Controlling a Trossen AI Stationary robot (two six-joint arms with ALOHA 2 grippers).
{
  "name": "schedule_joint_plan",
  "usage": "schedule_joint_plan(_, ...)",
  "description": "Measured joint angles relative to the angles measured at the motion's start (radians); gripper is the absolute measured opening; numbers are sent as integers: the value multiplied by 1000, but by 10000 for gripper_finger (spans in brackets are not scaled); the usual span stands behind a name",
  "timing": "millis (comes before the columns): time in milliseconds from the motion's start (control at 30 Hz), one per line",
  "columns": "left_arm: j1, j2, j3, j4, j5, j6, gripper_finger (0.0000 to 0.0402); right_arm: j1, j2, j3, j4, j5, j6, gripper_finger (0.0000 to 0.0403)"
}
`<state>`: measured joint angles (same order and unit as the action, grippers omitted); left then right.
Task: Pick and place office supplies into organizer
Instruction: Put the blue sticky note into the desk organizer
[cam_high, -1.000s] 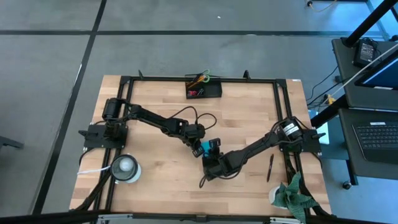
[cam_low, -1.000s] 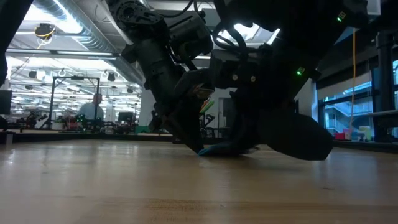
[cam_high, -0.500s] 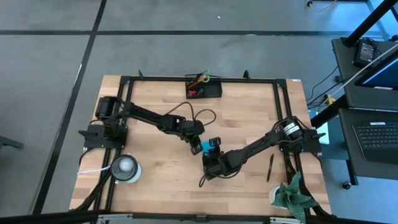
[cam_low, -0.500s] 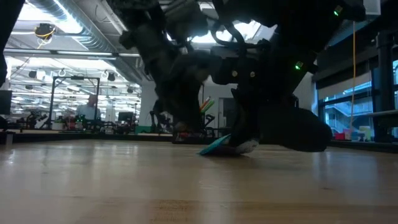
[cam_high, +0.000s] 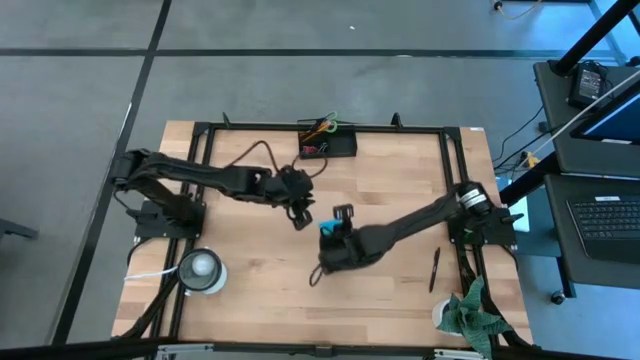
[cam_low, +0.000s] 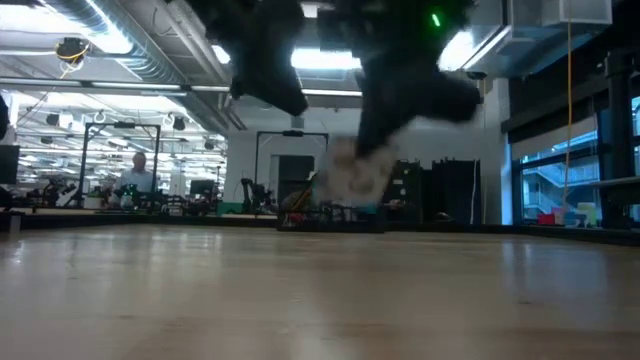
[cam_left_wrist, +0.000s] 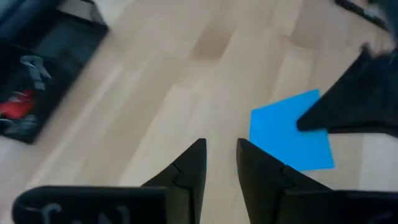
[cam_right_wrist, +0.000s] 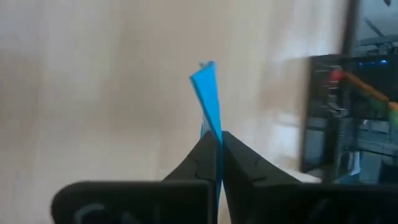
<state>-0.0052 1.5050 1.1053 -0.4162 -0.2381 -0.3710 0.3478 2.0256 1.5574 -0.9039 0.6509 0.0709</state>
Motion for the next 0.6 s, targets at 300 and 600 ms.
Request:
schedule_joint_plan(300,-9,-104,0,-168,-41,0,77,-162,-166,117,-159,7,-44,13)
schedule_joint_plan(600,-43,-125,0,-262,-56,8,77,-378,-216,62,-113,47,-274,13)
